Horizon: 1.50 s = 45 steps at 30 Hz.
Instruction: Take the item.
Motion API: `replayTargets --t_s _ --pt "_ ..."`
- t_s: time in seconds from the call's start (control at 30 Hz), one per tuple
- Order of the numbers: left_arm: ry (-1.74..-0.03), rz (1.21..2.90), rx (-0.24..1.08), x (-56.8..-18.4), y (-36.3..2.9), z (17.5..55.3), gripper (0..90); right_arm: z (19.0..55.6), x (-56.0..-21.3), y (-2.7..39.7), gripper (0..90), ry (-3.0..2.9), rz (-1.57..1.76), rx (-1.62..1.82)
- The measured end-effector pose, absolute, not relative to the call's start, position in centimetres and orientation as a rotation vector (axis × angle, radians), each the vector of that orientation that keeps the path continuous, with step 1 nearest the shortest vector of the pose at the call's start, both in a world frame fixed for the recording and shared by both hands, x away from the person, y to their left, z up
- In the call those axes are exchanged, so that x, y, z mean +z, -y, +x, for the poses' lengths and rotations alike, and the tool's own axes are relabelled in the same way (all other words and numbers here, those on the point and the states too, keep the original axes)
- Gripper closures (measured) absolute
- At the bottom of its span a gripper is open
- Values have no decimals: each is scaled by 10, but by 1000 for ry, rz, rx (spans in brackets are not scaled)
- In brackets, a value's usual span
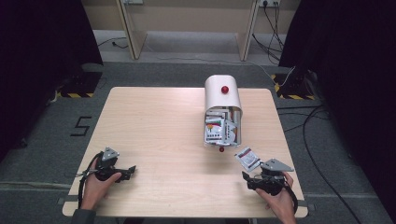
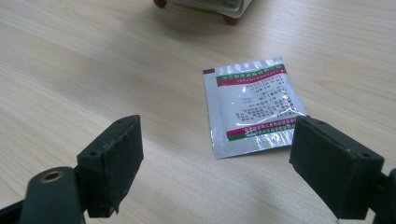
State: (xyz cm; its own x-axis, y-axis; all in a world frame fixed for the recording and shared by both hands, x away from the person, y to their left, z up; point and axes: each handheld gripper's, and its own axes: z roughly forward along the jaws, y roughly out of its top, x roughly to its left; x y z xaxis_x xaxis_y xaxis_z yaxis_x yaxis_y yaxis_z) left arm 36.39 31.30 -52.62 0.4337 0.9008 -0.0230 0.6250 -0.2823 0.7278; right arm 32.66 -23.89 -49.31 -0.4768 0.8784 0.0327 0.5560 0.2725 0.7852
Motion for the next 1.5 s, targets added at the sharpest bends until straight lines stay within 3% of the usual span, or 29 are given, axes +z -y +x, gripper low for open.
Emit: replayTargets --t_s 1.5 --pt "-1281 2015 526 -526 -313 364 0 299 -511 236 182 -2139 1287 1083"
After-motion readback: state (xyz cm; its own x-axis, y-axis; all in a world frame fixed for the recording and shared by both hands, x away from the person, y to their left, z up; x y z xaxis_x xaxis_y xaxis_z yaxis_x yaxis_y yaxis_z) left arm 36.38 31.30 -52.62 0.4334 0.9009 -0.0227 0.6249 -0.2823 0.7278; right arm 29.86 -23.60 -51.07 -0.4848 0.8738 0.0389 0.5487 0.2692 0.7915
